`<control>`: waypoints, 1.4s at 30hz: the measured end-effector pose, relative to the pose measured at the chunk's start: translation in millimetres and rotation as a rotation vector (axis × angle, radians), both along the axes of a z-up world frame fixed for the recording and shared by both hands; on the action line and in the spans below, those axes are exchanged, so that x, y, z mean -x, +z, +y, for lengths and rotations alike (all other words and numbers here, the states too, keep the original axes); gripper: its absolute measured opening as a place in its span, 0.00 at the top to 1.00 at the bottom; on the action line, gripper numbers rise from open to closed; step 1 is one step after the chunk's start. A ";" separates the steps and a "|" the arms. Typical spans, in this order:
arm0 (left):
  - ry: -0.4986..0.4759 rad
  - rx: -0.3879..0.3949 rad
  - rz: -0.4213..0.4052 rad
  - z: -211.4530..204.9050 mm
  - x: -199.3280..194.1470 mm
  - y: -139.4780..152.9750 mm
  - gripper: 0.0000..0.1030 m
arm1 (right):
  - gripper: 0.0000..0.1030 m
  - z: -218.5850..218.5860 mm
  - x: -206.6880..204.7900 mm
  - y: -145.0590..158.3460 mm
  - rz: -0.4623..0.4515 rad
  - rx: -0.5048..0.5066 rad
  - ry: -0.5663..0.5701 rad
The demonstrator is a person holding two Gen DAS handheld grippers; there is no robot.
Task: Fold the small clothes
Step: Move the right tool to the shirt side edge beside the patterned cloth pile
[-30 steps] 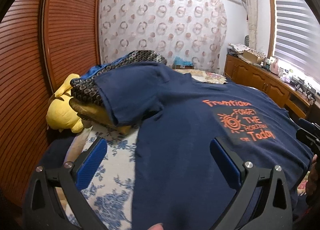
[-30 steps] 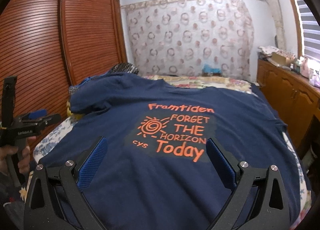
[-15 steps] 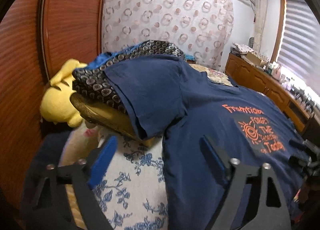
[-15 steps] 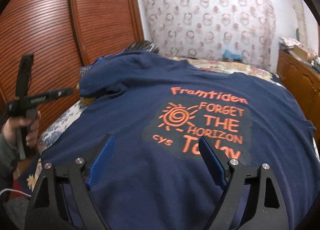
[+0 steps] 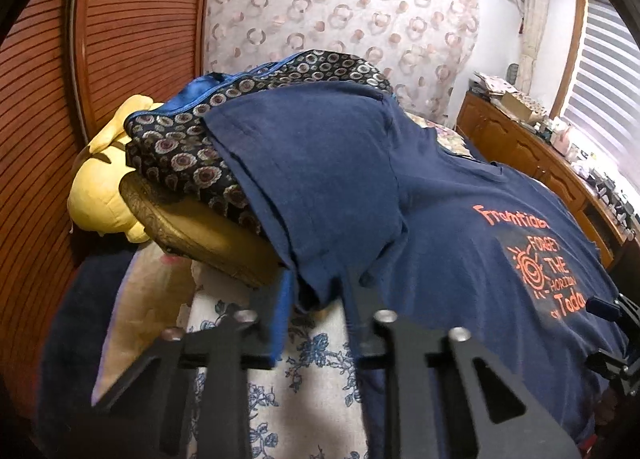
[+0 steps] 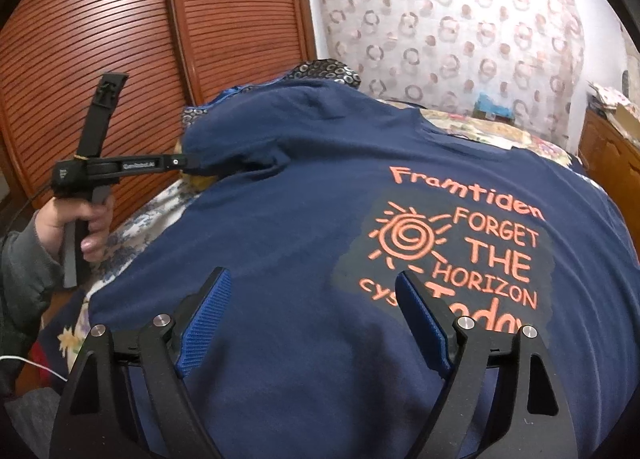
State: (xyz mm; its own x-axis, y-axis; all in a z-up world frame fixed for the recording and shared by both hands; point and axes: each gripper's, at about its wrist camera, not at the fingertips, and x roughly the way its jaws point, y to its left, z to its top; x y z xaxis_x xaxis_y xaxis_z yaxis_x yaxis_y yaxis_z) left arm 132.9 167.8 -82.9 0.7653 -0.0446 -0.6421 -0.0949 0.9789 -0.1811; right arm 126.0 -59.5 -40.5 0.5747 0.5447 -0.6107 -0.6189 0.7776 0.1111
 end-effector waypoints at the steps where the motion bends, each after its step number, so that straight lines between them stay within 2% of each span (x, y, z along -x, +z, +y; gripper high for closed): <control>1: -0.002 -0.009 -0.006 -1.1 0.6 1.9 0.95 | 0.17 1.2 0.6 0.0 0.000 0.000 0.003; 4: -0.025 -0.031 -0.034 -5.4 3.0 11.3 0.99 | 0.17 2.5 2.8 -2.5 0.000 0.003 0.008; 10: -0.083 -0.067 -0.064 -26.2 -10.0 34.7 1.00 | 0.17 -3.1 1.9 -4.7 0.014 -0.009 -0.007; 13: -0.148 -0.068 -0.071 -49.3 -22.6 48.0 1.00 | 0.17 -10.6 0.1 -3.4 0.015 -0.021 -0.026; 18: -0.287 -0.093 -0.019 -98.8 -35.5 50.4 1.00 | 0.17 -28.9 -1.3 1.3 0.016 -0.046 -0.065; 22: -0.347 -0.093 0.001 -117.9 -19.9 42.3 0.87 | 0.17 -42.5 -2.5 3.5 0.016 -0.054 -0.090; 25: -0.354 -0.100 0.011 -117.3 -5.6 39.5 0.78 | 0.17 -49.7 -5.9 4.3 0.020 -0.059 -0.107; 27: -0.344 -0.126 0.008 -113.9 4.0 39.4 0.67 | 0.17 -52.8 -8.3 5.0 0.025 -0.060 -0.116; 28: -0.336 -0.140 0.003 -111.3 8.4 39.2 0.56 | 0.17 -53.4 -9.7 5.5 0.027 -0.060 -0.118; 30: -0.319 -0.153 0.010 -103.0 14.9 34.9 0.47 | 0.17 -53.7 -12.9 6.9 0.025 -0.056 -0.117; 31: -0.307 -0.153 0.018 -96.1 17.7 31.4 0.39 | 0.17 -53.1 -13.9 8.0 0.021 -0.052 -0.116; 37: -0.240 -0.141 0.110 -53.8 19.0 0.8 0.38 | 0.17 -40.9 -25.5 19.6 -0.002 -0.022 -0.086; 42: -0.191 -0.125 0.121 -30.8 22.7 -11.7 0.38 | 0.17 -12.0 -40.1 31.8 -0.022 -0.011 -0.021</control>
State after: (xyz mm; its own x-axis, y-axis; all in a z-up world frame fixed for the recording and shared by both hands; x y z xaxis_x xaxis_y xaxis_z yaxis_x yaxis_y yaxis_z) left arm 110.2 137.0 -94.6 0.6676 -0.0952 -0.7384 0.0800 0.9952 -0.0559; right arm 166.1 -71.5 -8.7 0.5996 0.5392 -0.5914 -0.6049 0.7892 0.1062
